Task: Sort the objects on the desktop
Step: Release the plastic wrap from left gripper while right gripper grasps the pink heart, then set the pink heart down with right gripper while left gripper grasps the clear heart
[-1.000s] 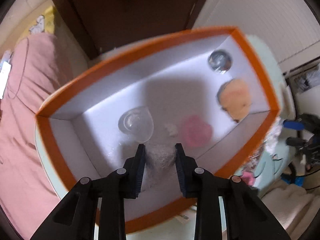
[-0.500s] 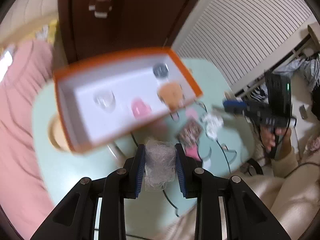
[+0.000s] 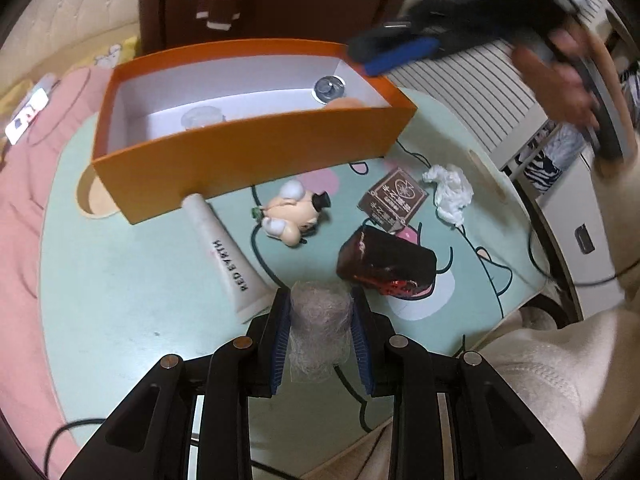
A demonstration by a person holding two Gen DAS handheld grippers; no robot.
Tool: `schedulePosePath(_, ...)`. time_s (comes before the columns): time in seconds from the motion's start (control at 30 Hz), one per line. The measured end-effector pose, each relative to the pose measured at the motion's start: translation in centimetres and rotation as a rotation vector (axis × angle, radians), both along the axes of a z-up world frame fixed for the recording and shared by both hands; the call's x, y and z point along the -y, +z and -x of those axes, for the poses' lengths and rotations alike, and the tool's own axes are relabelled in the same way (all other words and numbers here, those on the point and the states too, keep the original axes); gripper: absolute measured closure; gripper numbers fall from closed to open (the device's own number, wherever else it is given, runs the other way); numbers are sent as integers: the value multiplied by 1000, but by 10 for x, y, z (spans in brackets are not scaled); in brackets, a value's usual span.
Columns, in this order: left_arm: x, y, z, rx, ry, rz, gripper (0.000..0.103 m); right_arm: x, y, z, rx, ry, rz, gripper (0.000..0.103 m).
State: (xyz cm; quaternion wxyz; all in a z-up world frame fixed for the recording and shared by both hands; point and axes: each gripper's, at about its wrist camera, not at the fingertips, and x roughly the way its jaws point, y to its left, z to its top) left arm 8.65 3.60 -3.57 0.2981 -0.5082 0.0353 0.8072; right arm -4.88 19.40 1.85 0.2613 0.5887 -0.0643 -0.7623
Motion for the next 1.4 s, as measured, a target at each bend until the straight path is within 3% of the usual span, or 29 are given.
schedulePosePath(0.1, -5, -5, 1, -33, 4, 12, 76, 35, -16, 28, 61, 62, -135, 66)
schedulePosePath(0.17, -5, -6, 0, -59, 4, 19, 75, 53, -30, 40, 104, 103, -173, 66)
schedulePosePath(0.2, -5, -6, -1, -73, 10, 21, 69, 58, -38, 45, 142, 108, -190, 66)
schedulePosePath(0.3, 0, -2, -4, -120, 29, 0, 34, 74, -60, 57, 214, 120, -259, 66)
schedulePosePath(0.33, 3, 1, -6, -135, 34, -15, 31, 77, -65, 59, 221, 122, -275, 66)
schedulePosePath(0.53, 21, 10, -6, -168, 79, -59, 31, 90, -89, 67, 278, 137, -347, 65)
schedulePosePath(0.7, 31, 11, -2, -166, 128, -85, 31, 100, -90, 59, 218, 181, -402, 64)
schedulePosePath(0.8, 37, 15, -1, -171, 146, -101, 31, 93, -85, 54, 172, 179, -375, 65)
schedulePosePath(1.0, 52, 32, 11, -164, 167, -133, 31, 56, -50, 24, 63, 150, -208, 65)
schedulePosePath(1.2, 47, 68, 52, -167, 120, -125, 31, 19, -16, -7, -47, 120, -41, 65)
schedulePosePath(1.33, 18, 73, 93, -152, 32, 6, 31, 1, 0, -42, -95, 137, 21, 65)
schedulePosePath(1.4, 2, 64, 114, -134, 0, 83, 33, -5, -3, -60, -67, 159, 22, 65)
